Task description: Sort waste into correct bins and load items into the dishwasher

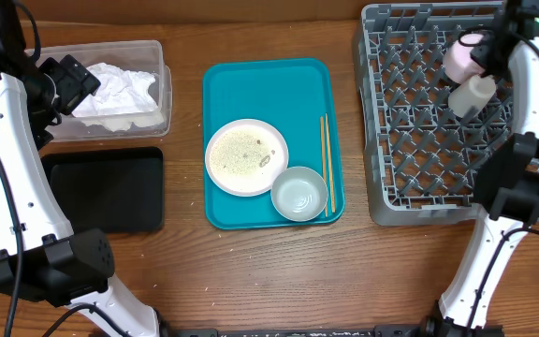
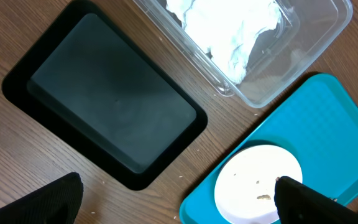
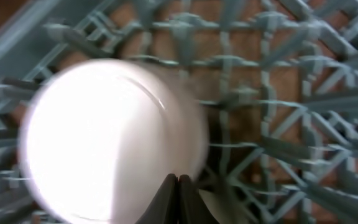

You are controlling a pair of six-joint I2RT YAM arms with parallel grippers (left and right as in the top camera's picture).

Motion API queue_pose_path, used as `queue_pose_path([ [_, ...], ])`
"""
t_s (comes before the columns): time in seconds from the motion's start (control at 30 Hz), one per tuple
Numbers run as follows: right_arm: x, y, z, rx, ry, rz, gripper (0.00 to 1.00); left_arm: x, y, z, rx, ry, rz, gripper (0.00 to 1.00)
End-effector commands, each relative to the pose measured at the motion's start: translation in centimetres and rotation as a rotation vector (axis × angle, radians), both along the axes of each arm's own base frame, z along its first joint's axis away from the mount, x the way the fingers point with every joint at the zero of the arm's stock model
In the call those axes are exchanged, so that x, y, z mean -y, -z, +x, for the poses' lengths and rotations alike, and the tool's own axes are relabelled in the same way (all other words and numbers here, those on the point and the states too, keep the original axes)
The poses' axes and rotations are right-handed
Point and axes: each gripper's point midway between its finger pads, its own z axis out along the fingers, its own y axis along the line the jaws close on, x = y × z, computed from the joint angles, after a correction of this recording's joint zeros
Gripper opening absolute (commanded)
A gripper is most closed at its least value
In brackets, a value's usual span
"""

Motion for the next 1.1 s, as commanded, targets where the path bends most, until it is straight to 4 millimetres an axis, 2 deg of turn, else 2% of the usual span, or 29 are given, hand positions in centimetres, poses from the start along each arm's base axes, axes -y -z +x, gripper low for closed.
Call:
queue_pose_path([
  [0.0,1.0,-0.3,-0.6,-0.009,0.025,-0.012,0.04,0.1,-0.1,0.3,0.007,-0.006,0.001,1.0],
  [0.13,0.8,-3.8,-0.7,0.052,0.023,-0.027,0.04,0.1,-0.1,0.3,0.006,-0.006,0.001,1.0],
  [0.23,-0.6,-7.3,-0.5,0.125,-0.008,-0.017,0.04,0.1,-0.1,0.3,0.007,-0.006,0.001,1.0],
  [0.27,-2.2,-9.9,-0.4,0.18,-0.046,0.011,0.04,0.1,-0.1,0.3,0.006,-0.006,0.001,1.0],
  [0.33,-4.4,-12.6,-0.6,0.238,-0.099,0.053,0.04,0.1,-0.1,0.3,0.007,-0.006,0.001,1.0],
  [0.4,-6.9,-14.9,-1.0,0.279,-0.162,0.101,0.04,0.1,-0.1,0.3,0.006,-0.006,0.001,1.0],
  [0.5,-10.6,-16.9,-2.5,0.285,-0.24,0.168,0.04,0.1,-0.1,0.3,0.006,-0.006,0.001,1.0],
  [0.6,-14.7,-16.8,-4.7,0.214,-0.317,0.268,0.05,0.1,-0.1,0.3,0.006,-0.006,0.001,1.0],
  [0.7,-19.4,-15.6,-7.4,0.098,-0.459,0.375,0.24,0.1,-0.1,0.3,0.006,-0.006,0.001,1.0],
  [0.77,-22.4,-14.8,-9.5,0.009,-0.549,0.431,0.31,0.1,-0.1,0.3,0.007,-0.006,0.001,1.0],
  [0.9,-26.4,-13.5,-13.3,-0.155,-0.652,0.42,0.35,0.1,-0.1,0.3,0.007,-0.006,0.001,1.0],
  [0.93,-27.9,-13.1,-13.8,-0.181,-0.7,0.399,0.71,0.1,-0.1,0.3,0.007,-0.006,0.001,1.0],
  [0.97,-29.2,-12.8,-14.2,-0.197,-0.74,0.396,1.0,0.1,-0.1,0.3,0.007,-0.006,0.001,1.0],
  [1.07,-33.3,-11.4,-16.1,-0.269,-0.849,0.39,1.0,0.1,-0.1,0.3,0.006,-0.006,0.001,1.0],
])
